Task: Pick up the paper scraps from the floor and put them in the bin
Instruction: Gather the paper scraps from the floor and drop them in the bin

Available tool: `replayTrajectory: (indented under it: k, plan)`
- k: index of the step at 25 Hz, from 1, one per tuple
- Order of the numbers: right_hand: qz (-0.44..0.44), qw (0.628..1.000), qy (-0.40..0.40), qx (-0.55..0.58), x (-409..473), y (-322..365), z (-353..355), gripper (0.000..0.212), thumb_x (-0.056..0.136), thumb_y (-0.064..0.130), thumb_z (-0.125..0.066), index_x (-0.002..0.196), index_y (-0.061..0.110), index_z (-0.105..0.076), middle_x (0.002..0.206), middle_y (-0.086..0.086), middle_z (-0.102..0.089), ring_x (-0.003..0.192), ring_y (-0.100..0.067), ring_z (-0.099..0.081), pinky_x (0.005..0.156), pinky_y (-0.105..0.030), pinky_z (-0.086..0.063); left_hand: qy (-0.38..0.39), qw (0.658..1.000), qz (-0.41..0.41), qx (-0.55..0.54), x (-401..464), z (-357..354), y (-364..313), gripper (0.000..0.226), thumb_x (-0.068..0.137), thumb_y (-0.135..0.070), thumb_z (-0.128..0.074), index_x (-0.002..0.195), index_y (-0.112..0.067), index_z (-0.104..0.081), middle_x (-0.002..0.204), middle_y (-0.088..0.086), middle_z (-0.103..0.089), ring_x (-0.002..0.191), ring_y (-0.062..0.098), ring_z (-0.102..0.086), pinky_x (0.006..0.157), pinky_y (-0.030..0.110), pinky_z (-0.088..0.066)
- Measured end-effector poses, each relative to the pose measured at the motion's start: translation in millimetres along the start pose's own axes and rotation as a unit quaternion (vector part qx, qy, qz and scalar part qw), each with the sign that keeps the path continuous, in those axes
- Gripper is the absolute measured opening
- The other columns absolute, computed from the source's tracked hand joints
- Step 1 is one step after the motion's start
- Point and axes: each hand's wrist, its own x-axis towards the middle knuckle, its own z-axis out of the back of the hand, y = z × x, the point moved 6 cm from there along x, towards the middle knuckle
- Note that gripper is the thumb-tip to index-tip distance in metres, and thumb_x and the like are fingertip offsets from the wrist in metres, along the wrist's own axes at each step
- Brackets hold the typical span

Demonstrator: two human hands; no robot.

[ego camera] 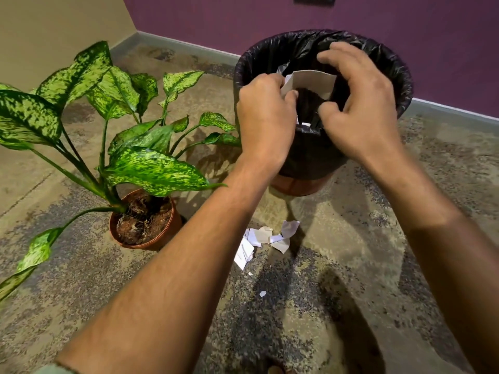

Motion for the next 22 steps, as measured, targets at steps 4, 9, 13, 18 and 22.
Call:
replayTrajectory:
  k: [4,9,13,18,22]
  plan:
    - [0.048,0.997,-0.067,0.011,-21,13,16,0.054,0.076,0.004,-0.051,0.13,0.008,-0.057,0.14,-0.006,-0.049,0.133,-0.012,-0.043,0.11,-0.02,-0.035,0.039,0.997,-0.071,0.008,2,-11,-6,0.055,0.082,-0.02,-0.073,0.132,-0.007,-0.053,0.132,0.007,-0.057,0.125,0.019,-0.051,0.106,0.029,-0.039]
    - [0.101,0.989,-0.027,0.104,-92,14,-10,0.038,0.08,-0.007,-0.054,0.116,-0.002,-0.064,0.122,-0.013,-0.06,0.113,-0.015,-0.056,0.096,-0.03,-0.051,-0.018,0.971,-0.228,-0.077,-67,0,-3,0.037,0.079,0.008,-0.055,0.115,0.007,-0.062,0.121,0.019,-0.061,0.12,0.031,-0.054,0.105,0.043,-0.041]
    - [0.021,0.993,0.093,0.072,-149,-20,-63,0.035,0.084,0.006,-0.056,0.119,0.008,-0.063,0.12,-0.003,-0.061,0.105,-0.009,-0.057,0.091,-0.027,-0.051,0.045,0.983,-0.169,-0.052,-135,-9,58,0.035,0.079,0.007,-0.053,0.111,0.003,-0.066,0.119,0.015,-0.062,0.116,0.03,-0.054,0.103,0.039,-0.043]
    - [-0.03,0.911,0.405,-0.066,-218,-60,-144,0.028,0.091,0.04,-0.061,0.114,0.025,-0.064,0.111,0.003,-0.065,0.101,-0.016,-0.059,0.089,-0.033,-0.049,0.154,0.982,0.06,0.092,-194,-5,156,0.035,0.084,-0.005,-0.061,0.119,-0.009,-0.063,0.125,0.005,-0.059,0.117,0.02,-0.051,0.099,0.022,-0.039]
    - [0.083,0.896,0.435,-0.037,-274,-49,-180,0.032,0.073,0.031,-0.082,0.102,0.022,-0.071,0.099,0.005,-0.066,0.086,-0.011,-0.066,0.082,-0.025,-0.057,0.192,0.963,0.118,0.15,-227,7,194,0.036,0.085,-0.011,-0.067,0.12,-0.011,-0.062,0.123,0.0,-0.059,0.113,0.015,-0.05,0.099,0.015,-0.029]
